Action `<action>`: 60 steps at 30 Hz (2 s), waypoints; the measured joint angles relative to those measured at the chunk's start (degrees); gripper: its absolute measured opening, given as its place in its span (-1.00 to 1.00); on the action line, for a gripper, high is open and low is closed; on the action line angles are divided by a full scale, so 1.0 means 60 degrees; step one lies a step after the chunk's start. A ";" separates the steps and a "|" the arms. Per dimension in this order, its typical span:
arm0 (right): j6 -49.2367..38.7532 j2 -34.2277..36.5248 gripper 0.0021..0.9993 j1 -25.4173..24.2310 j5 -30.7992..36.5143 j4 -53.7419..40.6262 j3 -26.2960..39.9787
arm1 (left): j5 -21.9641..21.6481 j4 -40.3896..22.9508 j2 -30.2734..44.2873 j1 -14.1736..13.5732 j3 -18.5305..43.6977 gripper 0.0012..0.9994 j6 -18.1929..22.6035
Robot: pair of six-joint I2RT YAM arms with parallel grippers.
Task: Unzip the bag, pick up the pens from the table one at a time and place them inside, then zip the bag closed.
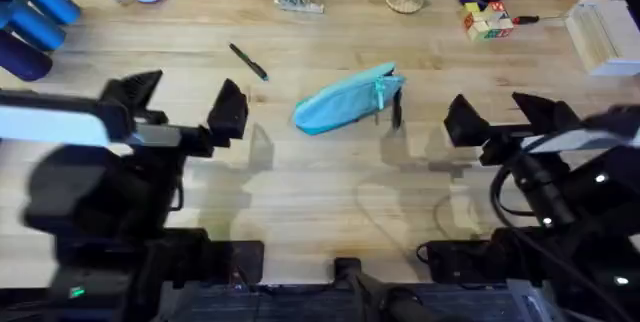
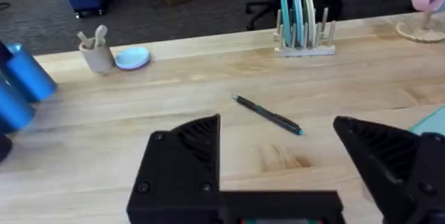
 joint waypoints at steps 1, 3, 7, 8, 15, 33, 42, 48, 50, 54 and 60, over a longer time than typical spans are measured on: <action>0.0012 0.0214 0.99 0.0000 0.0000 -0.0238 0.0255 | 0.0016 -0.0204 0.0298 0.0000 0.0398 0.99 0.0083; 0.0052 0.0766 0.99 0.0000 0.0000 -0.0637 0.0901 | 0.0099 -0.0450 0.0956 0.0000 0.1111 0.99 0.0187; 0.0079 0.2142 0.99 0.0000 0.0000 -0.1118 0.2399 | 0.0473 -0.0517 0.2685 0.0000 0.2474 0.99 0.0458; 0.0081 0.2515 0.99 0.0000 0.0000 -0.1190 0.2753 | 0.0645 -0.0522 0.3188 0.0003 0.2815 0.99 0.0554; 0.0116 0.5738 0.99 0.0000 -0.0217 -0.1768 0.5300 | 0.2020 -0.1246 0.6648 0.0000 0.5354 0.99 0.0849; 0.0144 0.9463 0.99 0.0000 -0.1684 -0.3132 0.8714 | 0.5182 -0.5601 1.0011 0.0000 0.9439 0.99 0.2068; 0.0137 0.9466 0.99 0.0000 -0.1796 -0.3127 0.8717 | 0.5428 -0.7889 1.0011 -0.0393 0.9443 0.99 0.4329; 0.0137 0.9466 0.99 0.0000 -0.1796 -0.3108 0.8718 | 0.5487 -0.8231 1.0011 -0.0966 0.9443 0.99 0.6194; 0.0137 0.9467 0.99 0.0000 -0.1796 -0.3091 0.8715 | 0.5497 -0.8098 1.0011 -0.0973 0.9443 0.99 0.6533; 0.0137 0.9467 0.99 0.0000 -0.1796 -0.3087 0.8718 | 0.5497 -0.8003 1.0011 -0.0973 0.9443 0.99 0.6875; 0.0137 0.9464 0.99 0.0000 -0.1793 -0.2979 0.8718 | 0.5497 -0.7919 1.0015 -0.0973 0.9443 0.99 0.7067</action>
